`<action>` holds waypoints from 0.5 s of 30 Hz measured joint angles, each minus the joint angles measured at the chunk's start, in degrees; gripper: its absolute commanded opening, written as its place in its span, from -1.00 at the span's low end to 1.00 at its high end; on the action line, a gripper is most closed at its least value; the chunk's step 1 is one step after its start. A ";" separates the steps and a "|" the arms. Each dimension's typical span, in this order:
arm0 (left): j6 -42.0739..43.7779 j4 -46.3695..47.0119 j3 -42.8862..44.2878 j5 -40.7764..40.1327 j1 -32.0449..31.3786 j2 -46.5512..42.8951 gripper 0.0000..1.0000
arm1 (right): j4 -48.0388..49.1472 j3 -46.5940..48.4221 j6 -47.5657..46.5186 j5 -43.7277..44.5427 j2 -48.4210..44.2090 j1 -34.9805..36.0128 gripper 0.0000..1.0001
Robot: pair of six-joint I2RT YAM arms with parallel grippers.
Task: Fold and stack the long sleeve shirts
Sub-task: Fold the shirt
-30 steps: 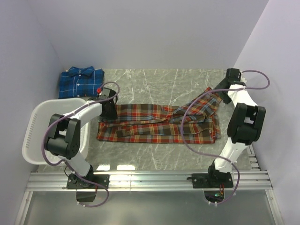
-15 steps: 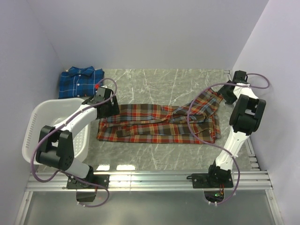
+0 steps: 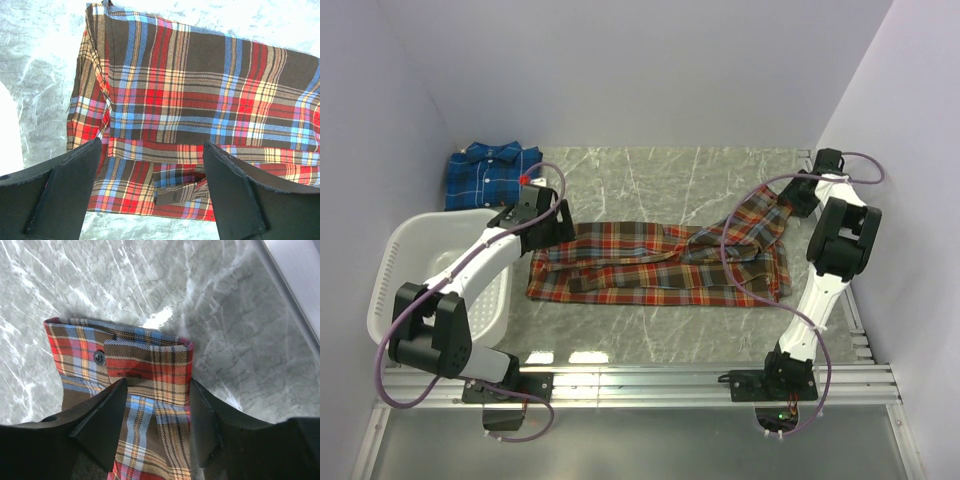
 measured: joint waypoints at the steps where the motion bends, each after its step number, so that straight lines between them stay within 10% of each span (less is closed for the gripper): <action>1: 0.00 -0.04 -0.07 0.04 0.00 0.00 0.75 | -0.33 0.35 -0.26 0.09 0.17 0.13 0.12; 12: 0.00 0.04 -1.70 0.13 -0.04 0.00 0.75 | -6.71 6.64 -3.76 4.92 3.45 4.17 -0.37; 15: 0.02 -0.02 -2.05 0.13 -0.04 0.00 0.75 | -8.02 7.34 -4.63 7.76 3.52 5.88 -0.76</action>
